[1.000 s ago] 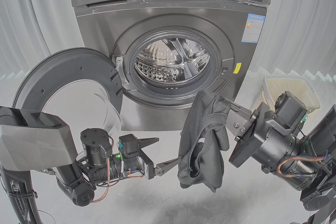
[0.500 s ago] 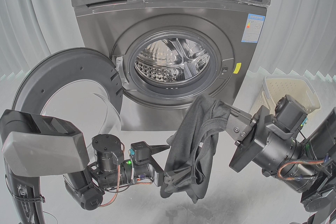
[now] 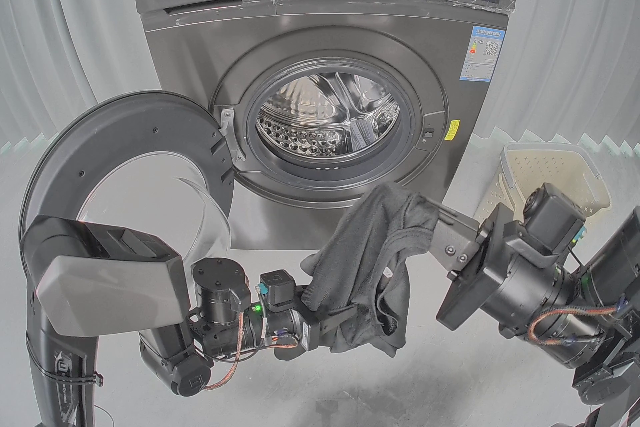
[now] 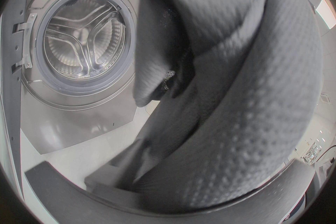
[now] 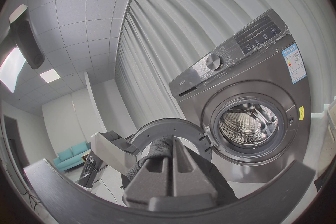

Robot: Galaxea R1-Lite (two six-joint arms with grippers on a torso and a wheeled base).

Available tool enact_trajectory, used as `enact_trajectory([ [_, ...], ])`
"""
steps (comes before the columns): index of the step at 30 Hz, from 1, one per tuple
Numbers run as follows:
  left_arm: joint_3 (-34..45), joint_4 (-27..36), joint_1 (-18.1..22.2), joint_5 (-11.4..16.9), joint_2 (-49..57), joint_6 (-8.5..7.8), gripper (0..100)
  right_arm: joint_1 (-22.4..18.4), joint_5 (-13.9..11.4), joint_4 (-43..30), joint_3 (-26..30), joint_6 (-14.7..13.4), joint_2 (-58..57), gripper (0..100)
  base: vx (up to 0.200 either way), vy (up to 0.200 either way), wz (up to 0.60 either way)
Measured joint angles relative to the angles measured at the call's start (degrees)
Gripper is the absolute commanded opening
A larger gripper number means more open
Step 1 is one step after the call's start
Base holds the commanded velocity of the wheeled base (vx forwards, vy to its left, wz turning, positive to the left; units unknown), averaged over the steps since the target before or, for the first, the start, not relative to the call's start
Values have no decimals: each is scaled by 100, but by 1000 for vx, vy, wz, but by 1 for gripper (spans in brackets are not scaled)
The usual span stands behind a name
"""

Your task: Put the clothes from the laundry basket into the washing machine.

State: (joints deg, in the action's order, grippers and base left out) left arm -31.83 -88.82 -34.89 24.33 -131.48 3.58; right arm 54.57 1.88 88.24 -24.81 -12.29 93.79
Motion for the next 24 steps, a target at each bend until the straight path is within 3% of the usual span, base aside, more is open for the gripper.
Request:
enact_trajectory([
  [10, 201, 2, 5, -4, 262, -17, 0, -652, -55, 4, -29, 6, 94, 0, 0, 0, 0],
  [13, 249, 0, 154, -116, 435, -13, 0, -711, -55, 1, 41, 4, 67, 0, 0, 0, 0],
  [19, 234, 2, 610, -435, 794, 43, 0, -724, -133, 0, 550, 6, -140, 0, 0, 0, 0],
  [24, 223, 6, 827, -606, 1176, 68, 0, -689, -343, 0, 1186, 6, -300, 0, 0, 0, 0],
])
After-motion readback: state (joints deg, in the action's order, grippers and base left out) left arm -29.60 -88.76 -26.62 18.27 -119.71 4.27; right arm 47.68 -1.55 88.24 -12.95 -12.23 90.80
